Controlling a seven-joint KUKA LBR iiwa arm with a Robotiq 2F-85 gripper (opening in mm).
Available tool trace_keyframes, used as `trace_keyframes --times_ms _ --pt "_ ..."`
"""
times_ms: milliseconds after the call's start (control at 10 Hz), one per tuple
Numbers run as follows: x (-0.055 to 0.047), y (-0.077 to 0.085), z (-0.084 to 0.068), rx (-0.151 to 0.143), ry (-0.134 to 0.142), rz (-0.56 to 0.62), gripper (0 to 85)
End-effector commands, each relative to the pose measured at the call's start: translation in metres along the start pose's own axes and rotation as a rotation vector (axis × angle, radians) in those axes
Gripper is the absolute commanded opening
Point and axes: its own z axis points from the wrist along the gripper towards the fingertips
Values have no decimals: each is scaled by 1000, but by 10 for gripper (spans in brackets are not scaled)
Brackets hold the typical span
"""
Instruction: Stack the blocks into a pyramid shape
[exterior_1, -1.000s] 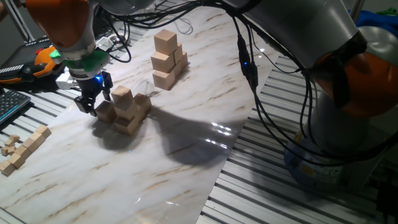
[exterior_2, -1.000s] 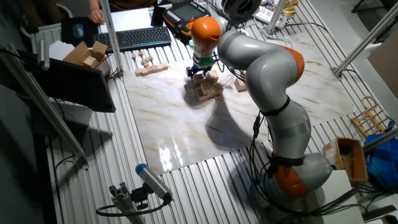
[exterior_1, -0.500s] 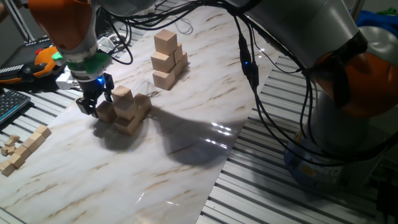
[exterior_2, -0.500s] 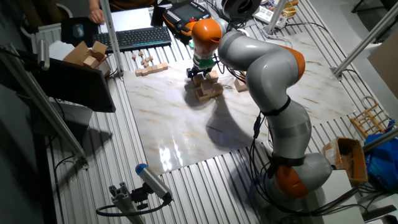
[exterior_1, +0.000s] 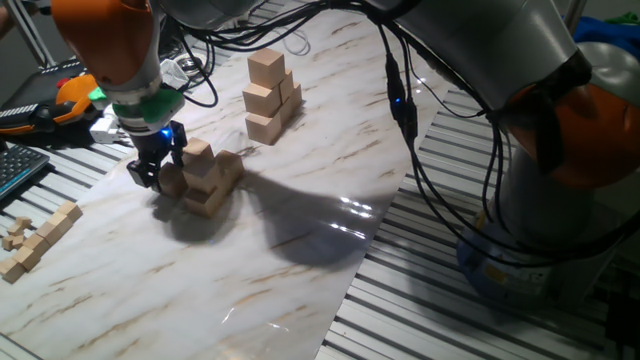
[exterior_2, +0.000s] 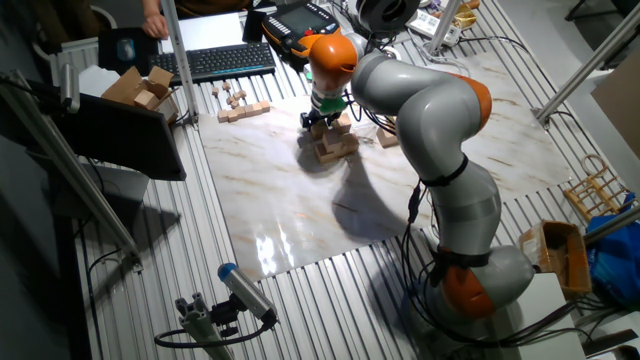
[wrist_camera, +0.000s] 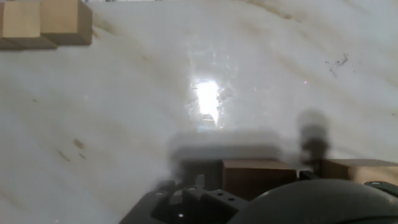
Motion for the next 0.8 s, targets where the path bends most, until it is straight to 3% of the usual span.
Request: trace_keyframes --times_ms 0,100,200,300,400,500,700 --pt "0 -1 0 7 0 -15 510" --pt "0 -1 1 16 5 -36 340" --pt "0 -2 0 19 8 -45 340" --pt "-1 -3 -1 20 13 -60 170" --pt "-5 -7 -6 -15 45 -58 0" --pt "-11 -12 -13 -60 70 -44 0" --pt "-18 -19 -27 -82 87 18 0"
